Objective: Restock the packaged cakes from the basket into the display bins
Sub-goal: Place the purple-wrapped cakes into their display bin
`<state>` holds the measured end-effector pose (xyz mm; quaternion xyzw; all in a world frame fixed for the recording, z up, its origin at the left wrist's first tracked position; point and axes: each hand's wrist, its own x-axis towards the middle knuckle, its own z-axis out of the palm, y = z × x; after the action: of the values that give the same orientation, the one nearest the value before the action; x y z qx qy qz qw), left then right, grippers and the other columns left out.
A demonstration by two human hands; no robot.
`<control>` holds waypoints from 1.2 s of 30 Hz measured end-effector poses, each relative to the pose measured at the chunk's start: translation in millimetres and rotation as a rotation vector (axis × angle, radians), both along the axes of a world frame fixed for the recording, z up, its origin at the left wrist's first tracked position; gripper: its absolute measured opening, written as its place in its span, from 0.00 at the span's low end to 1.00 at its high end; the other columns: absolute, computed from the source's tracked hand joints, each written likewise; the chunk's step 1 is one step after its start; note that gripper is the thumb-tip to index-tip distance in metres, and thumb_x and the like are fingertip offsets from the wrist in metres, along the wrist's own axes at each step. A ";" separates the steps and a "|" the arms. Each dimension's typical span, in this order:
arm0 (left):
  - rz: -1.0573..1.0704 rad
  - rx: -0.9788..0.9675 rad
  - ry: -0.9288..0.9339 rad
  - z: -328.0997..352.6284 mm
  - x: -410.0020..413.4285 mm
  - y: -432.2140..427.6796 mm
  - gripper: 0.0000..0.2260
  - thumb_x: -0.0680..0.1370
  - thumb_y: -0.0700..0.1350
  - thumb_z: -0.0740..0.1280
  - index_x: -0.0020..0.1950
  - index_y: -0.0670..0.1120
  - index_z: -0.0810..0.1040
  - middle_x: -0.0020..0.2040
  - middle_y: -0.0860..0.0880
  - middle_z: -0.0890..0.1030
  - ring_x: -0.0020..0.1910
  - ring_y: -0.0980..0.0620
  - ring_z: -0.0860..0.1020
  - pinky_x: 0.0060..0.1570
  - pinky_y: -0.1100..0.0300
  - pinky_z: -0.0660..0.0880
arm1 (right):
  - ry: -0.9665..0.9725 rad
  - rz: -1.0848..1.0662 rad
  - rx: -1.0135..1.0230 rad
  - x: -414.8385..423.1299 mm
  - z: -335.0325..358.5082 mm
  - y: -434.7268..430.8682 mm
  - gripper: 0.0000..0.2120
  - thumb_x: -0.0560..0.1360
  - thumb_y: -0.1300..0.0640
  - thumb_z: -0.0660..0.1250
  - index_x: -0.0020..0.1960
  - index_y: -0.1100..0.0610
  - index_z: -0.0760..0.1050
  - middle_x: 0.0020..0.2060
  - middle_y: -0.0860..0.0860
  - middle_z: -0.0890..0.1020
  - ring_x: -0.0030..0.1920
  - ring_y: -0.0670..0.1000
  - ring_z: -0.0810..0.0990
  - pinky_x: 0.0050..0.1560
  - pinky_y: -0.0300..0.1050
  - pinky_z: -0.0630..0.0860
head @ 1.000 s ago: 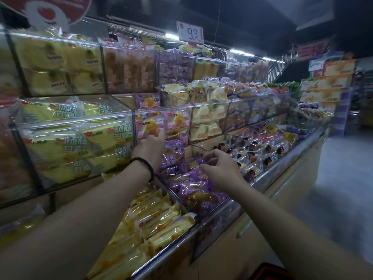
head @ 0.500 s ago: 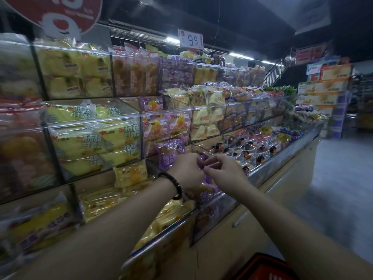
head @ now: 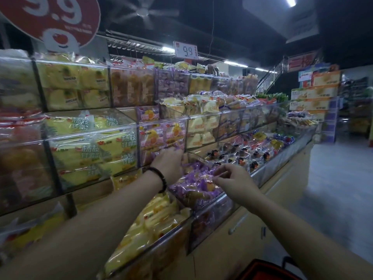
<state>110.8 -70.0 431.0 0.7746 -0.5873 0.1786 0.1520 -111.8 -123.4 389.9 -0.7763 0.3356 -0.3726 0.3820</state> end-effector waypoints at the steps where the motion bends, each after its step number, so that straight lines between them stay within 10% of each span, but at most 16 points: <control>1: 0.022 0.019 -0.091 4.3 13.0 -9.3 0.14 0.79 0.42 0.68 0.64 0.50 0.77 0.62 0.48 0.77 0.62 0.45 0.74 0.61 0.49 0.77 | 0.010 0.002 -0.002 4.3 2.7 -5.0 0.04 0.79 0.56 0.73 0.52 0.53 0.80 0.46 0.54 0.85 0.47 0.56 0.85 0.52 0.61 0.84; 6: -0.043 0.329 -0.554 25.3 53.9 -57.3 0.26 0.80 0.41 0.67 0.78 0.52 0.69 0.80 0.51 0.66 0.77 0.44 0.63 0.75 0.43 0.67 | 0.085 0.032 -0.031 26.3 12.8 -37.0 0.02 0.80 0.58 0.71 0.52 0.53 0.80 0.47 0.53 0.84 0.43 0.54 0.84 0.43 0.52 0.81; 13: 0.007 0.643 -0.485 39.3 61.8 -91.4 0.30 0.80 0.43 0.65 0.82 0.54 0.64 0.79 0.51 0.68 0.80 0.46 0.63 0.78 0.38 0.59 | 0.071 0.021 -0.022 62.0 35.6 -87.6 0.04 0.80 0.63 0.71 0.49 0.56 0.79 0.44 0.54 0.85 0.42 0.53 0.83 0.44 0.55 0.82; 16: 0.033 0.621 -0.574 38.6 61.1 -92.7 0.25 0.80 0.50 0.66 0.77 0.52 0.69 0.74 0.48 0.74 0.73 0.45 0.70 0.72 0.43 0.70 | 0.071 0.024 -0.007 79.0 36.2 -99.4 0.03 0.79 0.65 0.70 0.50 0.58 0.80 0.43 0.56 0.85 0.39 0.52 0.83 0.44 0.56 0.83; 21: 0.179 0.575 -0.781 46.1 48.5 -83.3 0.22 0.79 0.58 0.66 0.72 0.52 0.74 0.72 0.48 0.74 0.73 0.42 0.65 0.75 0.38 0.57 | 0.083 0.075 0.000 102.8 29.0 -101.8 0.03 0.79 0.62 0.71 0.53 0.58 0.81 0.48 0.57 0.86 0.46 0.58 0.85 0.44 0.52 0.82; 29: 0.190 0.510 -0.646 72.2 41.5 -62.4 0.13 0.76 0.60 0.71 0.48 0.51 0.79 0.47 0.50 0.80 0.44 0.51 0.79 0.46 0.56 0.82 | 0.062 0.113 0.071 109.6 37.0 -97.4 0.05 0.80 0.64 0.70 0.55 0.62 0.80 0.49 0.60 0.86 0.42 0.55 0.82 0.32 0.42 0.76; 36: 0.155 0.203 -0.410 90.6 59.6 -33.2 0.09 0.75 0.52 0.73 0.45 0.48 0.78 0.43 0.48 0.80 0.41 0.47 0.80 0.37 0.53 0.80 | 0.121 0.195 0.122 114.1 45.2 -91.6 0.21 0.79 0.61 0.73 0.70 0.60 0.73 0.50 0.59 0.85 0.31 0.48 0.80 0.26 0.40 0.75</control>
<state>170.4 -103.2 521.6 0.7762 -0.5598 0.2832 -0.0631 2.3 -215.0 435.1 -0.8016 0.3029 -0.2651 0.4420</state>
